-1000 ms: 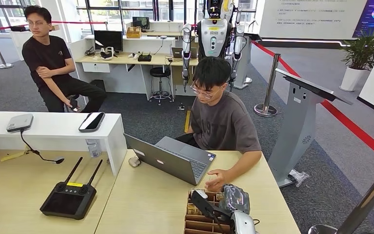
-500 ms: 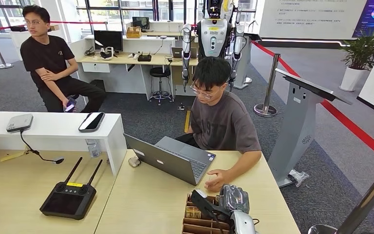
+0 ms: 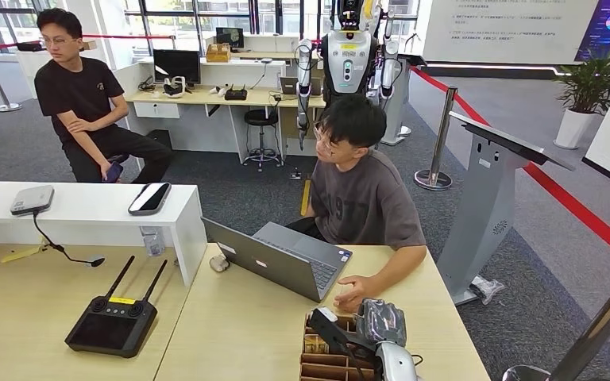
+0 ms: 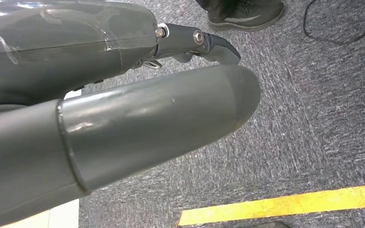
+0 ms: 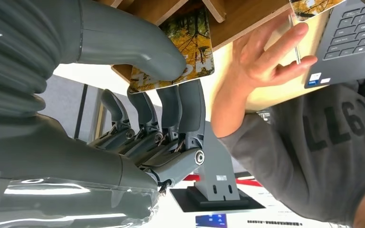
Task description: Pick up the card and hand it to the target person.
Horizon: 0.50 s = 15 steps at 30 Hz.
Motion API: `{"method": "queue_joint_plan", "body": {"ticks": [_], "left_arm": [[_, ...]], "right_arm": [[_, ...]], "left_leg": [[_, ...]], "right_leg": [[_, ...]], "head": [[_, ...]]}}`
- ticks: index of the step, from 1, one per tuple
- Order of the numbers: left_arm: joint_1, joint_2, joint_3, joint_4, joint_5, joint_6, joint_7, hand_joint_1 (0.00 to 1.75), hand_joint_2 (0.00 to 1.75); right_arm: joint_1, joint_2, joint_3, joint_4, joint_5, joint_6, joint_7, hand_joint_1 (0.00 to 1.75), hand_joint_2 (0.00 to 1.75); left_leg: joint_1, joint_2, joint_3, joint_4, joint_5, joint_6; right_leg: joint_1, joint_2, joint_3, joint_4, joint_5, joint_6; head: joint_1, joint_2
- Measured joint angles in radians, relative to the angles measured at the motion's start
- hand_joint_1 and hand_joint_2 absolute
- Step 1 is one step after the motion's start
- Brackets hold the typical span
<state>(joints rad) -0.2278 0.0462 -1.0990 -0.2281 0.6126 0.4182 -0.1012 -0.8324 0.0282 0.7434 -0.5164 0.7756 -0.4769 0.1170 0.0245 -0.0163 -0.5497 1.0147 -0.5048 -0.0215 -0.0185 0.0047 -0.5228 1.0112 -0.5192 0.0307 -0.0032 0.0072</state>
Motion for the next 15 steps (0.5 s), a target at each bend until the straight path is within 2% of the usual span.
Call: {"method": "queue_joint_plan", "body": {"ticks": [4, 8, 15], "left_arm": [[0.000, 0.000, 0.000, 0.000, 0.004, 0.001, -0.002, 0.00, 0.00], [0.001, 0.000, 0.000, 0.000, 0.009, 0.002, -0.003, 0.00, 0.00], [0.005, 0.001, 0.000, 0.000, 0.016, 0.008, -0.005, 0.00, 0.00]], "right_arm": [[-0.001, 0.000, 0.000, -0.016, 0.011, -0.006, -0.003, 1.51, 1.75], [-0.003, -0.001, 0.000, -0.047, 0.011, -0.028, -0.006, 1.51, 1.75], [-0.003, -0.019, -0.003, -0.181, 0.024, -0.062, 0.005, 1.57, 1.75]], "left_leg": [[0.000, 0.000, 0.000, 0.000, 0.000, 0.000], [0.000, 0.000, 0.000, 0.000, 0.000, 0.000], [0.000, 0.000, 0.000, 0.000, 0.000, 0.000]], "right_leg": [[0.000, 0.000, 0.000, 0.000, 0.000, 0.000], [0.000, 0.000, 0.000, 0.000, 0.000, 0.000], [0.000, 0.000, 0.000, 0.000, 0.000, 0.000]], "head": [[0.000, 0.000], [0.000, 0.000], [0.000, 0.000]]}}
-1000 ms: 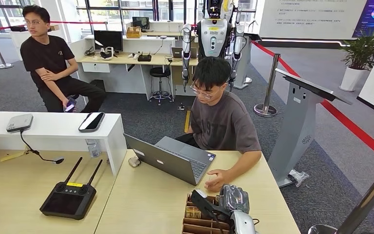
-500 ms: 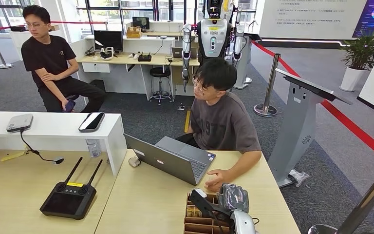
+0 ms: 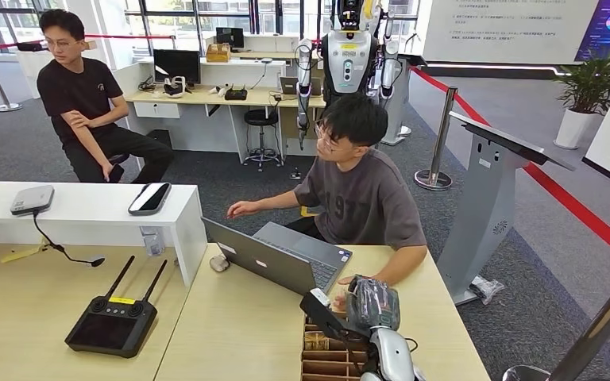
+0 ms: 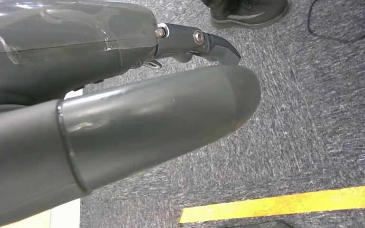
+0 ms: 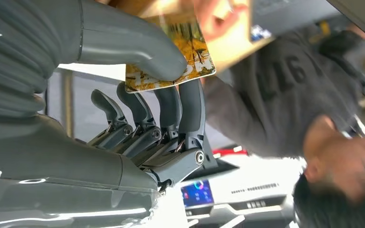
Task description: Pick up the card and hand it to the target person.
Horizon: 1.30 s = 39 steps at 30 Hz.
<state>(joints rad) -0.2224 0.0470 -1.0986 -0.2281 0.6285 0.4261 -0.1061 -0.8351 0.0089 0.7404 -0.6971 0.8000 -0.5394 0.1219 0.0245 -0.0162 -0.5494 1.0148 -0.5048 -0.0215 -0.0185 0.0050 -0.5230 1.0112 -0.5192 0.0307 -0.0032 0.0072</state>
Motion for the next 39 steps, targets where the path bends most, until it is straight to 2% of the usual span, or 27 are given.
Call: {"method": "queue_joint_plan", "body": {"ticks": [9, 15, 19, 25, 32, 39], "left_arm": [[0.008, 0.000, 0.000, 0.000, 0.003, 0.003, -0.002, 0.00, 0.00], [0.008, 0.000, 0.000, 0.000, 0.001, 0.002, -0.002, 0.00, 0.00], [0.008, 0.000, 0.000, 0.000, -0.001, 0.000, -0.005, 0.00, 0.00], [0.005, 0.000, 0.000, 0.000, -0.002, -0.005, -0.005, 0.00, 0.00], [0.001, 0.000, -0.001, 0.000, -0.007, -0.007, -0.006, 0.00, 0.00], [-0.005, 0.000, -0.001, 0.000, -0.008, -0.008, -0.008, 0.00, 0.00]], "right_arm": [[0.015, -0.048, -0.030, -0.231, 0.036, -0.026, 0.027, 1.59, 1.75], [0.011, -0.066, -0.060, -0.299, 0.056, -0.059, 0.021, 1.55, 1.75], [0.000, -0.067, -0.073, -0.294, 0.050, -0.073, 0.001, 1.49, 1.75], [-0.020, -0.067, -0.073, -0.227, 0.032, -0.073, -0.021, 1.56, 1.75], [-0.034, -0.061, -0.071, -0.117, 0.019, -0.070, -0.031, 1.54, 1.75], [-0.040, -0.047, -0.071, -0.030, 0.021, -0.070, -0.029, 1.59, 1.75]], "left_leg": [[0.000, 0.000, 0.000, 0.000, 0.000, 0.000], [0.000, 0.000, 0.000, 0.000, 0.000, 0.000], [0.000, 0.000, 0.000, 0.000, 0.000, 0.000], [0.000, 0.000, 0.000, 0.000, 0.000, 0.000], [0.000, 0.000, 0.000, 0.000, 0.000, 0.000], [0.000, 0.000, 0.000, 0.000, 0.000, 0.000]], "right_leg": [[0.000, 0.000, 0.000, 0.000, 0.000, 0.000], [0.000, 0.000, 0.000, 0.000, 0.000, 0.000], [0.000, 0.000, 0.000, 0.000, 0.000, 0.000], [0.000, 0.000, 0.000, 0.000, 0.000, 0.000], [0.000, 0.000, 0.000, 0.000, 0.000, 0.000], [0.000, 0.000, 0.000, 0.000, 0.000, 0.000]], "head": [[0.000, 0.000], [0.000, 0.000], [0.000, 0.000], [0.000, 0.000], [0.000, 0.000], [0.000, 0.000]]}}
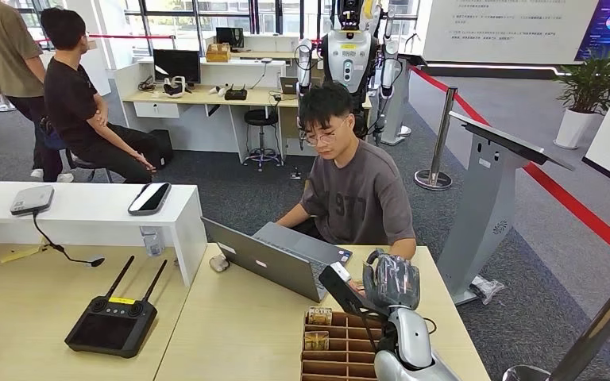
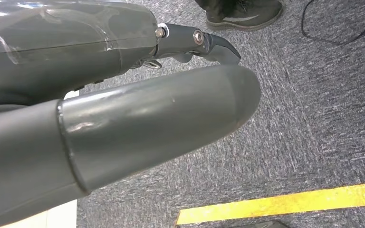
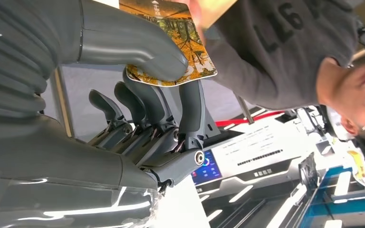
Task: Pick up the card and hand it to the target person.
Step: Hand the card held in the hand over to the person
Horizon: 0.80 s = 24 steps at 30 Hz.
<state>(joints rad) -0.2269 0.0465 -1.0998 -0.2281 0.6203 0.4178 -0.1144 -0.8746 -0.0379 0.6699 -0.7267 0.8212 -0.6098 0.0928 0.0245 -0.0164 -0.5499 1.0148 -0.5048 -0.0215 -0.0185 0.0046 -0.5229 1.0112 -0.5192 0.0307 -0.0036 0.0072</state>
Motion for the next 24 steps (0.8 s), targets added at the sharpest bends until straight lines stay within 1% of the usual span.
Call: {"method": "queue_joint_plan", "body": {"ticks": [13, 21, 24], "left_arm": [[-0.002, 0.000, 0.000, 0.000, -0.002, -0.002, -0.001, 0.00, 0.00], [-0.002, -0.001, -0.003, 0.000, -0.002, -0.003, -0.001, 0.00, 0.00], [-0.002, -0.001, -0.007, 0.000, -0.002, -0.003, -0.001, 0.00, 0.00]], "right_arm": [[-0.001, 0.008, 0.000, 0.071, 0.011, -0.058, -0.020, 1.55, 1.75], [0.000, 0.016, 0.001, 0.098, 0.018, -0.055, -0.015, 1.53, 1.75], [0.000, 0.016, 0.001, 0.106, 0.017, -0.055, -0.011, 1.57, 1.75]], "left_leg": [[0.000, 0.000, 0.000, 0.000, 0.000, 0.000], [0.000, 0.000, 0.000, 0.000, 0.000, 0.000], [0.000, 0.000, 0.000, 0.000, 0.000, 0.000]], "right_leg": [[0.000, 0.000, 0.000, 0.000, 0.000, 0.000], [0.000, 0.000, 0.000, 0.000, 0.000, 0.000], [0.000, 0.000, 0.000, 0.000, 0.000, 0.000]], "head": [[0.000, 0.000], [0.000, 0.000], [0.000, 0.000]]}}
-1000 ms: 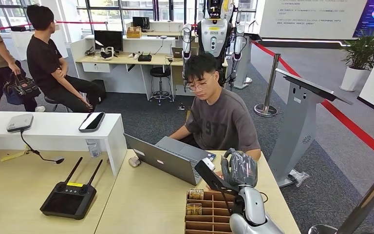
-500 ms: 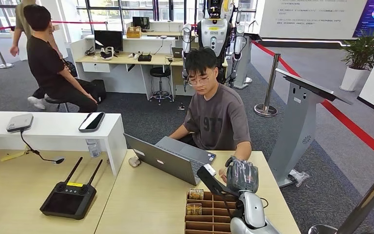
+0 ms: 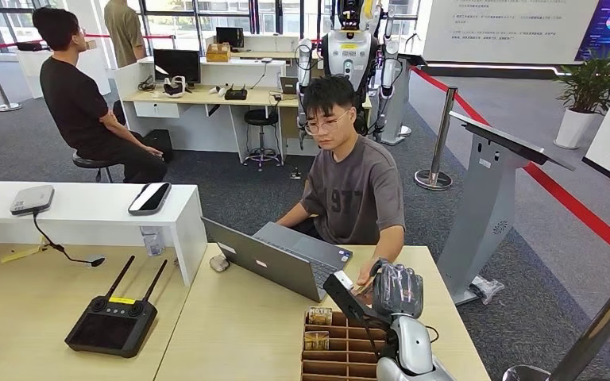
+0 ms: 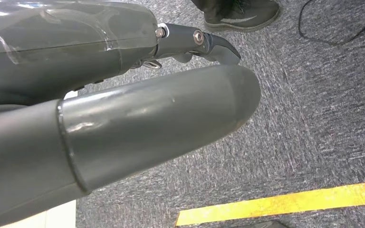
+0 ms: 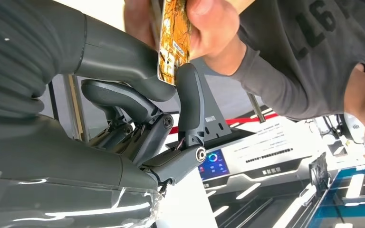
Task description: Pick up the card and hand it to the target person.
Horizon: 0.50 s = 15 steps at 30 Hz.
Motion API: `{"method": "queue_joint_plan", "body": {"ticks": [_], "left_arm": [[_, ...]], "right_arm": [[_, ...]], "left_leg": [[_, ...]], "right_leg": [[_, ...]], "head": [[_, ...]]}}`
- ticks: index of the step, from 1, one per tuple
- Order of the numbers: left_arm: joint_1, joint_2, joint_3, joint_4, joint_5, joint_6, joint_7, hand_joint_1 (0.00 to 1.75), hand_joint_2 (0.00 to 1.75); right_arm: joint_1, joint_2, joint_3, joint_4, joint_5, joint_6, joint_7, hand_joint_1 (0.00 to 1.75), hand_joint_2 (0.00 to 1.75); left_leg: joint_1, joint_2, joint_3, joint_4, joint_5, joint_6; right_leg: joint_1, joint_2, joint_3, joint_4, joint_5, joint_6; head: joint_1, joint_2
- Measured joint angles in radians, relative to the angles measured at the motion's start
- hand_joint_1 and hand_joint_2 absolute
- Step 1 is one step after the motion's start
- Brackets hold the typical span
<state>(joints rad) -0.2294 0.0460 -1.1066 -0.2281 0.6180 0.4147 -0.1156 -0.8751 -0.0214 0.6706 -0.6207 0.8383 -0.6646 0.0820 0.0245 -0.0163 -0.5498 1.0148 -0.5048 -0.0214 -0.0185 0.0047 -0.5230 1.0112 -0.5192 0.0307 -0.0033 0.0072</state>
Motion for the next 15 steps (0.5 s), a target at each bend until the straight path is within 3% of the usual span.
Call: {"method": "queue_joint_plan", "body": {"ticks": [2, 6, 15], "left_arm": [[0.000, 0.000, -0.002, 0.000, 0.000, 0.000, 0.000, 0.00, 0.00], [0.000, 0.000, -0.010, 0.000, 0.000, 0.000, 0.000, 0.00, 0.00], [0.000, 0.000, -0.011, 0.000, 0.000, -0.001, 0.000, 0.00, 0.00]], "right_arm": [[0.000, 0.000, 0.000, 0.006, -0.004, -0.001, 0.004, 1.54, 1.75], [0.001, 0.000, -0.001, 0.016, -0.018, -0.003, 0.018, 0.04, 1.75], [0.005, 0.002, 0.000, 0.031, -0.022, 0.059, 0.013, 0.00, 1.75]], "left_leg": [[0.000, 0.000, 0.000, 0.000, 0.000, 0.000], [0.000, 0.000, 0.000, 0.000, 0.000, 0.000], [0.000, 0.000, 0.000, 0.000, 0.000, 0.000]], "right_leg": [[0.000, 0.000, 0.000, 0.000, 0.000, 0.000], [0.000, 0.000, 0.000, 0.000, 0.000, 0.000], [0.000, 0.000, 0.000, 0.000, 0.000, 0.000]], "head": [[0.000, 0.000], [0.000, 0.000], [0.000, 0.000]]}}
